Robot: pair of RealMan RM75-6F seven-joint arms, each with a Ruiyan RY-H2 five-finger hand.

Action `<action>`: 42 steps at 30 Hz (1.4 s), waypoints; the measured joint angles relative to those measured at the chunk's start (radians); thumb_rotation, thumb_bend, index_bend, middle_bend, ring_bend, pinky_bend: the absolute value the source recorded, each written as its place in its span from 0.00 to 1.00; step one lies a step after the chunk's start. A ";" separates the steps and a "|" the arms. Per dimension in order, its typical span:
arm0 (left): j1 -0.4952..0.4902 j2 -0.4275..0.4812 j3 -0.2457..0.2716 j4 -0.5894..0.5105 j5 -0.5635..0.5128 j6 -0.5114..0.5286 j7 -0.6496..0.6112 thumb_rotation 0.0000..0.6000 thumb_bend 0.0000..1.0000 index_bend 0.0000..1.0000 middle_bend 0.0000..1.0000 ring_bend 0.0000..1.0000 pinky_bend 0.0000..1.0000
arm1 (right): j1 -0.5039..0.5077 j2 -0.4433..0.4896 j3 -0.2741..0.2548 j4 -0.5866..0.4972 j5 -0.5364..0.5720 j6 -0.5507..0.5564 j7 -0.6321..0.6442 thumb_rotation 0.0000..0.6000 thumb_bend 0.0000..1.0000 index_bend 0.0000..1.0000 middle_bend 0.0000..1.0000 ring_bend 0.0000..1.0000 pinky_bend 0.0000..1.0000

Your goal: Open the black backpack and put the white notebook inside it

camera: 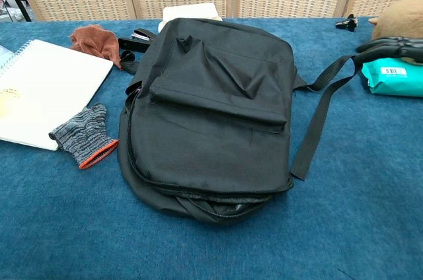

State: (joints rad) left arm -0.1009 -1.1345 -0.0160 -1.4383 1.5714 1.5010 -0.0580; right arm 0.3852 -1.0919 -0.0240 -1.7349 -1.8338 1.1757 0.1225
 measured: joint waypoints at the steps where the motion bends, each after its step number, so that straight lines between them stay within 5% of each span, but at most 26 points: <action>1: -0.007 -0.006 0.003 0.024 0.005 -0.012 -0.006 1.00 0.00 0.00 0.00 0.00 0.00 | 0.008 0.000 0.003 -0.012 0.006 -0.012 -0.013 1.00 0.00 0.02 0.00 0.00 0.00; 13: -0.067 -0.088 0.010 0.193 0.039 -0.066 -0.093 1.00 0.00 0.00 0.00 0.00 0.00 | 0.085 -0.058 0.009 -0.098 0.053 -0.152 -0.107 1.00 0.00 0.02 0.00 0.00 0.01; 28: -0.056 -0.064 0.022 0.145 0.049 -0.024 -0.098 1.00 0.00 0.00 0.00 0.00 0.00 | 0.215 -0.274 0.051 -0.138 0.193 -0.346 -0.263 1.00 0.00 0.06 0.00 0.00 0.02; 42: -0.056 -0.059 0.021 0.156 0.035 -0.027 -0.121 1.00 0.00 0.00 0.00 0.00 0.00 | 0.271 -0.434 0.128 -0.097 0.375 -0.352 -0.412 1.00 0.00 0.09 0.00 0.00 0.02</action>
State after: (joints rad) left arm -0.1565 -1.1940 0.0053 -1.2827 1.6061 1.4744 -0.1791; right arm 0.6566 -1.5260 0.1043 -1.8320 -1.4585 0.8240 -0.2892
